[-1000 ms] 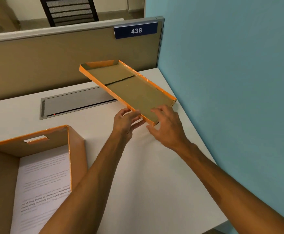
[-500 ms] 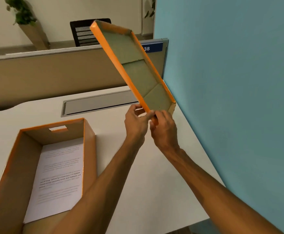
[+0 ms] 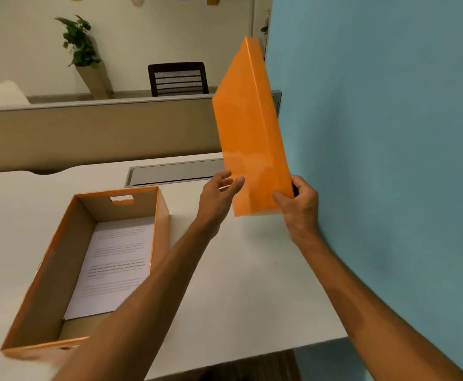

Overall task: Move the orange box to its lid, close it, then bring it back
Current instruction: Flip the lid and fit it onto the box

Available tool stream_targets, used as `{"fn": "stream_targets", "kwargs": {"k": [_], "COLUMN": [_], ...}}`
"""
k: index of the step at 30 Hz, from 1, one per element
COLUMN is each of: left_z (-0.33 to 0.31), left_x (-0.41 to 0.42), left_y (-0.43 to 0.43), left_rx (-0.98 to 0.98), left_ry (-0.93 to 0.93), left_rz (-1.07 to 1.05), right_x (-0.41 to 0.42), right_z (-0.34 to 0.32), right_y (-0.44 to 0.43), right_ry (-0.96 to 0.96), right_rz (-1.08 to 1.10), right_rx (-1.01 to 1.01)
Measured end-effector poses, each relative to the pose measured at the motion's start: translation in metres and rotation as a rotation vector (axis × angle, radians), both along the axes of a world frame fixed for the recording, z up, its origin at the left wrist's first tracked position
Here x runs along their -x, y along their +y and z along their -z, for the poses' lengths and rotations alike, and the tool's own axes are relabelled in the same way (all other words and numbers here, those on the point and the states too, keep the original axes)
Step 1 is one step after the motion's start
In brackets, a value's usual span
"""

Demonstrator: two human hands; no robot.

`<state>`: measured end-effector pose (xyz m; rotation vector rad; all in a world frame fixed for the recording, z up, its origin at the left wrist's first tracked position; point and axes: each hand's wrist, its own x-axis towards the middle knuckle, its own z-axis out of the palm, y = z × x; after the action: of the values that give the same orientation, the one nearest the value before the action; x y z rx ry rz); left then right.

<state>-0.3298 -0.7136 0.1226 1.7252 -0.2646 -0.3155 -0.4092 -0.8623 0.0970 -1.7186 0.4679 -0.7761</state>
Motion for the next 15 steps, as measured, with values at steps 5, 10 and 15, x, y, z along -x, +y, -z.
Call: {"fn": "stream_targets", "kwargs": {"k": [5,10,15], "left_z": [0.019,0.027,0.022], "left_x": [-0.011,-0.017,-0.011], "left_y": [0.053,0.089,0.151], "left_rx": [-0.118,-0.094,-0.087], "left_ry": [0.192,0.340,0.283], "left_rz": [-0.022,0.026,0.004], "right_x": [0.029,0.045,0.062], "right_z": [-0.009,-0.010,-0.011], "right_y": [-0.012,-0.011,0.031], "right_ry": [-0.122,-0.134,-0.107], "right_rz": [-0.171,-0.253,-0.301], "right_rx": [-0.425,-0.692,-0.778]}}
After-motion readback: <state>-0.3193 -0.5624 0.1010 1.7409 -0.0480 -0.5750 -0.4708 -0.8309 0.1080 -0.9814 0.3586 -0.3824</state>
